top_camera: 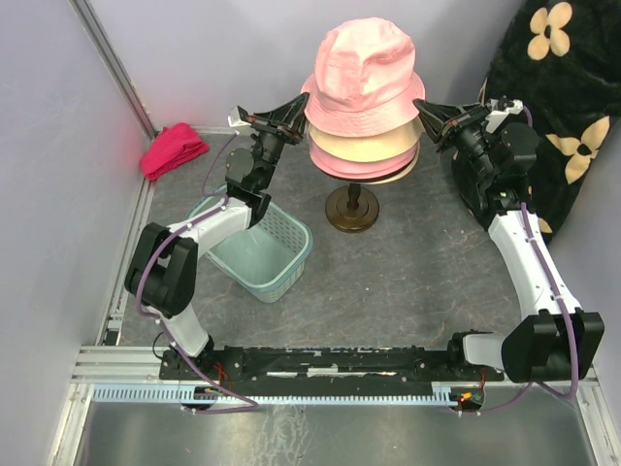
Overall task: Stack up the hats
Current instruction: Stack the hat on the hat.
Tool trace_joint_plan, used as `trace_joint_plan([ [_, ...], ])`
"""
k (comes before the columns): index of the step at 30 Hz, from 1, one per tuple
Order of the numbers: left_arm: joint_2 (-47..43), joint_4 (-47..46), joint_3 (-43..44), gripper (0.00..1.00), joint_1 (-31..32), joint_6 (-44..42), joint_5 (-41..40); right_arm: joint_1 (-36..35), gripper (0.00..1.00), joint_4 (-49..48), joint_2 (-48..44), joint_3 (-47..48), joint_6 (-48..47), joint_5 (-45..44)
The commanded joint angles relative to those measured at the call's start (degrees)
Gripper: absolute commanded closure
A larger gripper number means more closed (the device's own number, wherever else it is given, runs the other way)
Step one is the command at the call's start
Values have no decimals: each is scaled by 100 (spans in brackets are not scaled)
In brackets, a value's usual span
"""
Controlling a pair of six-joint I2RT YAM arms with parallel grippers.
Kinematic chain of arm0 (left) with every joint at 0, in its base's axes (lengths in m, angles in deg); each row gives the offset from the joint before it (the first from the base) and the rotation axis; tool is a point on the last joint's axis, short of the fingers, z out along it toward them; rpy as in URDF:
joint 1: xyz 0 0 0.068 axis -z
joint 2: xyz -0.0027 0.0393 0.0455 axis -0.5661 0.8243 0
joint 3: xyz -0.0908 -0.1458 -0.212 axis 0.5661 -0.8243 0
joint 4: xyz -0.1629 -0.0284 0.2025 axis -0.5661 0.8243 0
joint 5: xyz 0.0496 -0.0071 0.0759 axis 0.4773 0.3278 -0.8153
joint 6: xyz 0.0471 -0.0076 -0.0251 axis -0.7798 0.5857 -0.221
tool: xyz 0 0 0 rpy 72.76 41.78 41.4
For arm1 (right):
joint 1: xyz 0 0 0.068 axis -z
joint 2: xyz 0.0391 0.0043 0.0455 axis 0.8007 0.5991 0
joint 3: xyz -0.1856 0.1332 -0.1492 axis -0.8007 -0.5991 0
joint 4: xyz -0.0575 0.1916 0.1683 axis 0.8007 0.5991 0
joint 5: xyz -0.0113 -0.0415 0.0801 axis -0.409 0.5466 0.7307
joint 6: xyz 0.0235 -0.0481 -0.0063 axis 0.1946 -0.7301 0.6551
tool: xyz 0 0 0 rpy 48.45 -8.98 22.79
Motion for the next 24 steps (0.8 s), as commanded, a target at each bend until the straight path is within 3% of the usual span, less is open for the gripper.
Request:
trace_joint_plan([
  [1,-174,-480,-53,97,-112,72,89,77,98,-287,-156,-264,-156,104],
  [24,-430,868,-459,97,-196,-58,134,279,98,-538,163,-1062,-338,166],
])
